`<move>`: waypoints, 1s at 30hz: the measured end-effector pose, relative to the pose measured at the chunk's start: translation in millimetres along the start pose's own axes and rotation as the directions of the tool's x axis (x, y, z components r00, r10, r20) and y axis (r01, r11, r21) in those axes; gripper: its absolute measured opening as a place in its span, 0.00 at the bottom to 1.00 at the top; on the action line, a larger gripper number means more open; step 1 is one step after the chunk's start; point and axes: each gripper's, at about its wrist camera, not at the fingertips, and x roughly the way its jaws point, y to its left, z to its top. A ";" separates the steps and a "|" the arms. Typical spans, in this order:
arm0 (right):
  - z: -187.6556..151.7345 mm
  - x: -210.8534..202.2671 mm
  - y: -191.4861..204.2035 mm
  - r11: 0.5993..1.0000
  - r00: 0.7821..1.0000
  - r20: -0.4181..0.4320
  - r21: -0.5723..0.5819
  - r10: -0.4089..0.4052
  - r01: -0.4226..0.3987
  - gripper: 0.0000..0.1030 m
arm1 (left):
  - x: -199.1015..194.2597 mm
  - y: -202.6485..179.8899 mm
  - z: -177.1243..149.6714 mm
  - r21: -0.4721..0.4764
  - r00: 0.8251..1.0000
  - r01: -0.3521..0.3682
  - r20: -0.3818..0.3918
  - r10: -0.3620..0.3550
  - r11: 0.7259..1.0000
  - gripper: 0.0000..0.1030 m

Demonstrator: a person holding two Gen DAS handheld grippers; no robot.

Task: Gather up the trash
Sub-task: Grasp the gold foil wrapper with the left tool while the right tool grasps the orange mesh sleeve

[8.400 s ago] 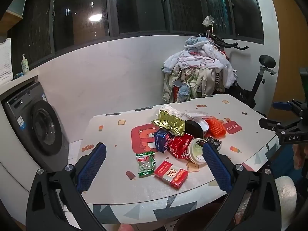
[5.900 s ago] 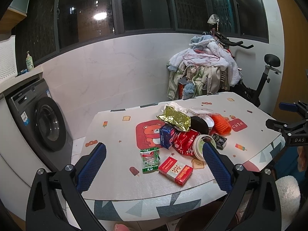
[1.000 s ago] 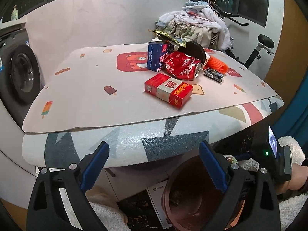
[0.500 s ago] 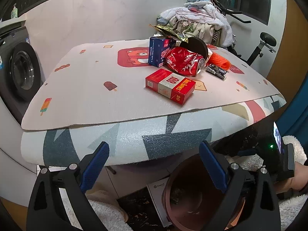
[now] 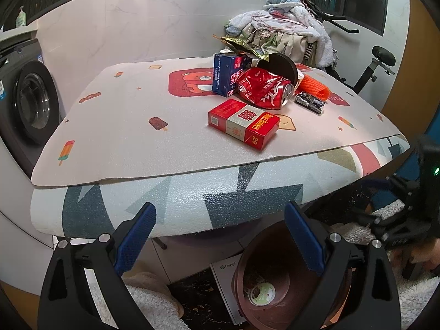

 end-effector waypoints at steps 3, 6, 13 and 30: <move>5.6 -12.0 -15.0 0.998 0.997 0.069 0.057 0.023 -0.027 0.95 | -0.2 0.0 0.0 0.001 1.000 0.000 0.001 0.000 1.000 0.89; 6.7 -20.8 -24.6 0.997 0.992 0.125 0.079 -0.012 0.002 0.95 | 0.7 0.1 1.3 0.002 1.000 -0.002 0.002 0.002 1.000 0.89; 14.4 -29.8 -39.6 0.994 0.985 0.166 0.103 -0.040 0.023 0.95 | 1.1 -0.4 6.9 0.002 1.000 -0.013 -0.006 0.013 1.000 0.89; 107.9 -16.7 -109.2 0.987 0.975 0.158 0.044 -0.156 0.151 0.83 | 12.4 23.0 115.9 -0.078 0.998 0.050 0.041 -0.047 0.996 0.89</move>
